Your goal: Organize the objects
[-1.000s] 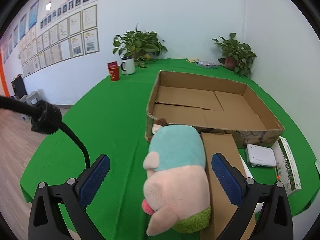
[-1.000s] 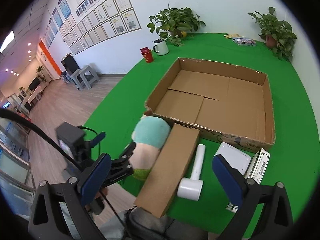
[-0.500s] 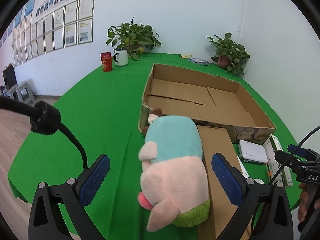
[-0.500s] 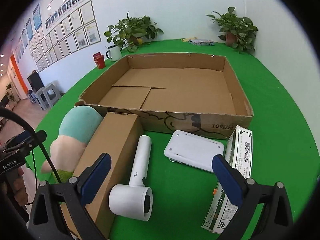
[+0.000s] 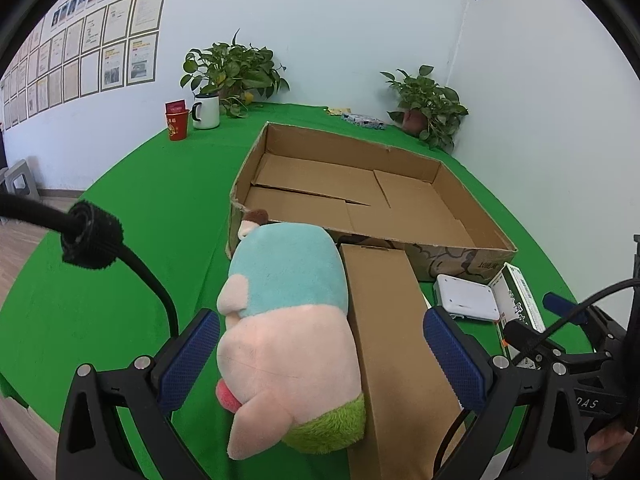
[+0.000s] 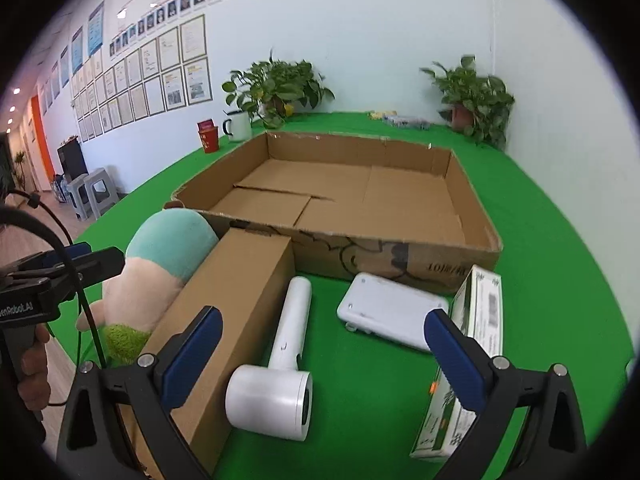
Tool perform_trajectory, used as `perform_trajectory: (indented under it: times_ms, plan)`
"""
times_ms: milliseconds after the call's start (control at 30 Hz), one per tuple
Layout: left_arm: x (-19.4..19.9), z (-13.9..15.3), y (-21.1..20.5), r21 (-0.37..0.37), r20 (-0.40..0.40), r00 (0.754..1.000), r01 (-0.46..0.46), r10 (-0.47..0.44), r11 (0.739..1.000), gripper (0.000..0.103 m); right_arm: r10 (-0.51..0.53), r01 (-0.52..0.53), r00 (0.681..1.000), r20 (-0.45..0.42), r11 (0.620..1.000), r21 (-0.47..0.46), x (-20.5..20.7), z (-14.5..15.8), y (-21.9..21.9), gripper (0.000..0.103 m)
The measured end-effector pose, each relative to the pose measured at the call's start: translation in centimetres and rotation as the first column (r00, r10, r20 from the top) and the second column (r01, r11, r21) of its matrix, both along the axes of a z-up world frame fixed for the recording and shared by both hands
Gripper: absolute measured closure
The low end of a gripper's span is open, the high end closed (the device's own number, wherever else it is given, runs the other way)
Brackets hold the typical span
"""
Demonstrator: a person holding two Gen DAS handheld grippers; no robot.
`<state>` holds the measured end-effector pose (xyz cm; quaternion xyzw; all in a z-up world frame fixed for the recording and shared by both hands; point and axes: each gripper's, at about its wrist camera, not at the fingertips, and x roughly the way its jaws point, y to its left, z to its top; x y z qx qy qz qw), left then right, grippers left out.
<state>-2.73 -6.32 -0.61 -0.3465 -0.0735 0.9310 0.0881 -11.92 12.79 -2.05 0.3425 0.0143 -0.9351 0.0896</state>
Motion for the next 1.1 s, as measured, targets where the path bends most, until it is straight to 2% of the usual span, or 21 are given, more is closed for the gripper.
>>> perform_trajectory:
  times_ms: [133,333,500,633,700,767,833,900,967,1033,1100]
  plan:
    - [-0.5,-0.5,-0.1,-0.013,0.018,1.0,0.005,-0.005,1.0,0.001,-0.034,0.034,0.999,0.004,0.999,0.024,0.0,-0.1,0.0,0.002]
    - [-0.5,-0.3,0.0,-0.014,0.002,1.0,0.014,-0.014,1.0,0.0,-0.063,0.062,0.997,0.038,0.998,0.027,-0.2,-0.9,0.0,0.002]
    - [-0.5,-0.2,0.3,-0.035,-0.006,1.0,0.007,-0.008,0.999,0.001,-0.094,0.093,0.995,0.021,0.995,0.047,0.0,-0.8,-0.1,0.002]
    - [-0.5,0.1,-0.2,-0.064,-0.018,1.0,-0.003,0.002,0.998,0.0,-0.077,0.077,0.997,-0.004,0.995,0.063,0.3,-0.7,-0.4,0.002]
    - [-0.7,0.1,-0.8,-0.064,-0.007,1.0,-0.007,0.006,0.998,0.001,-0.037,0.038,0.999,-0.019,0.999,0.039,0.6,-0.5,-0.6,0.002]
    - [-0.8,-0.2,-1.9,-0.034,0.021,1.0,-0.008,0.009,0.999,0.001,0.046,-0.047,0.999,-0.024,0.996,-0.078,1.0,0.0,-0.3,0.002]
    - [-1.1,-0.9,-3.3,0.014,0.068,0.998,-0.012,0.011,1.0,0.0,0.171,-0.179,0.984,-0.053,0.961,-0.213,1.7,0.7,-0.1,0.002]
    - [-1.3,-1.8,-4.1,0.03,0.098,0.995,-0.017,0.014,0.999,0.001,0.28,-0.303,0.953,-0.117,0.906,-0.296,2.6,1.5,-0.1,0.002]
    - [-1.5,-2.7,-4.2,0.031,0.112,0.994,-0.01,0.006,0.999,0.001,0.341,-0.375,0.927,-0.159,0.866,-0.33,3.0,1.9,-0.3,0.002]
    - [-1.7,-3.6,-3.6,0.028,0.127,0.991,0.03,-0.033,0.999,0.002,0.378,-0.409,0.913,-0.156,0.846,-0.342,2.7,1.9,-0.9,0.002]
    - [-2.0,-4.5,-2.8,0.03,0.149,0.987,0.06,-0.064,0.998,0.004,0.382,-0.406,0.914,-0.136,0.855,-0.323,2.1,1.6,-1.7,0.002]
